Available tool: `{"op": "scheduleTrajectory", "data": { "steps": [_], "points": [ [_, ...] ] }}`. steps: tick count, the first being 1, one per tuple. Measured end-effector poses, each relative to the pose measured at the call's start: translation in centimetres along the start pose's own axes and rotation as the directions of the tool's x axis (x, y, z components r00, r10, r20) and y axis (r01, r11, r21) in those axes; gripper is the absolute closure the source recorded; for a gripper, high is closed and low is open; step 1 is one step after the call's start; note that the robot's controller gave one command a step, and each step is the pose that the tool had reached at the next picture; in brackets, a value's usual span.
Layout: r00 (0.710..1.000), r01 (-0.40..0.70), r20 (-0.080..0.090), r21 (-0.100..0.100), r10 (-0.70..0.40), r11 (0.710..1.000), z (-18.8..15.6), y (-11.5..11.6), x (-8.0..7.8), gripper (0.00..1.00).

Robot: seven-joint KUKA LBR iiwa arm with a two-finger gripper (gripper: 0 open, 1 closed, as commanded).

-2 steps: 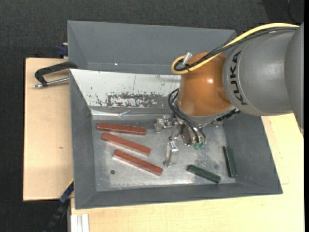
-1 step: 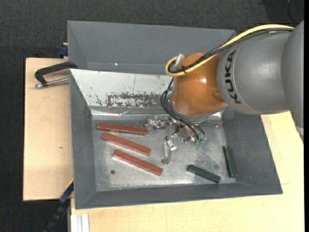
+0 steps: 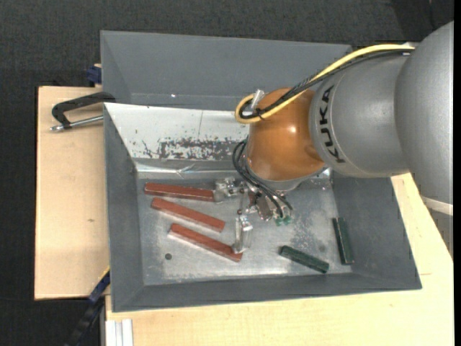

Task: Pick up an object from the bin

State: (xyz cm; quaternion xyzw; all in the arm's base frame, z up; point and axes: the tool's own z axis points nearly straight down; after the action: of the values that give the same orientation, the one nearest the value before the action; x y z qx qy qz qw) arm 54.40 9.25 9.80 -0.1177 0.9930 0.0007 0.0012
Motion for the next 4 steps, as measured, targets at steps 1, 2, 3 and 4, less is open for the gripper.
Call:
{"op": "scheduleTrajectory", "data": {
  "steps": [1,2,3,4],
  "points": [
    [0.97,-0.242,0.001,-0.001,0.242,0.97,1.4,1.7,-0.8,0.0],
    [1.0,-0.003,0.019,-0.001,0.003,1.0,2.0,3.1,-0.3,1.0],
    [1.0,-0.004,0.005,0.0,0.004,1.0,2.6,3.1,0.1,0.0],
    [1.0,-0.004,0.005,0.0,0.004,1.0,2.6,3.1,0.1,0.0]
  ]
}}
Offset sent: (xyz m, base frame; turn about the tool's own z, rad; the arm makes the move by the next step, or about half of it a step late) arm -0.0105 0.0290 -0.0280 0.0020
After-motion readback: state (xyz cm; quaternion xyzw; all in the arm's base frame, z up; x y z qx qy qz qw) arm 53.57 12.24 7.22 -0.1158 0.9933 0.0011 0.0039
